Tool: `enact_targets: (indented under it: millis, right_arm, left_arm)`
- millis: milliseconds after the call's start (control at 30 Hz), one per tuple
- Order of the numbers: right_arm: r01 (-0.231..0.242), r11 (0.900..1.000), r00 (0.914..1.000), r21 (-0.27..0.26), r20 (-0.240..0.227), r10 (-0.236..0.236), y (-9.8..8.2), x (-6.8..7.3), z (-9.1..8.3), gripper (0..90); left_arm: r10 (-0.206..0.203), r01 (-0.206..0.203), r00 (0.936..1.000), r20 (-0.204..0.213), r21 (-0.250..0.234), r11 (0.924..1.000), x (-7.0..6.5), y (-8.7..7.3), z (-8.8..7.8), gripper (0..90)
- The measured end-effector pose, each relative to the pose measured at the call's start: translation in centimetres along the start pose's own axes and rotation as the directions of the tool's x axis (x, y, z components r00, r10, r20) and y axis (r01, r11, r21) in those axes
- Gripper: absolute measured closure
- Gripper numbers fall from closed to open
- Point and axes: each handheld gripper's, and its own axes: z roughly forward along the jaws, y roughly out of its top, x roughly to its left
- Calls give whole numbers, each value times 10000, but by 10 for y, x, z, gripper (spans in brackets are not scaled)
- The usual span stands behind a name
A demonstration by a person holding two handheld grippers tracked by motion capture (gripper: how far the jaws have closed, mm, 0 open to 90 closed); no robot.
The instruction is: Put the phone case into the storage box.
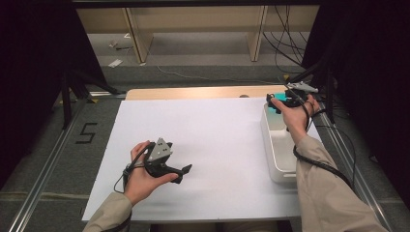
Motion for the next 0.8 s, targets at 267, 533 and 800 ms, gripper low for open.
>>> enact_targets:
  millis: [267, 533, 800]
  right_arm:
    - [-62, 9998, 10000, -162, -52, 61, 4, 0, -6, 30]
    - [125, 9994, 9999, -322, -62, -127, 9, 5, -14, 36]
    - [302, 9980, 9995, -550, -82, -307, 13, 8, -24, 42]
  left_arm:
    - [-1, 1, 10000, -11, 0, 10000, 0, 0, 0, 0]
    - [-22, 22, 10000, -37, -20, 10000, 0, 0, -1, 0]
    - [-43, 42, 10000, -48, -35, 10000, 0, 0, -1, 0]
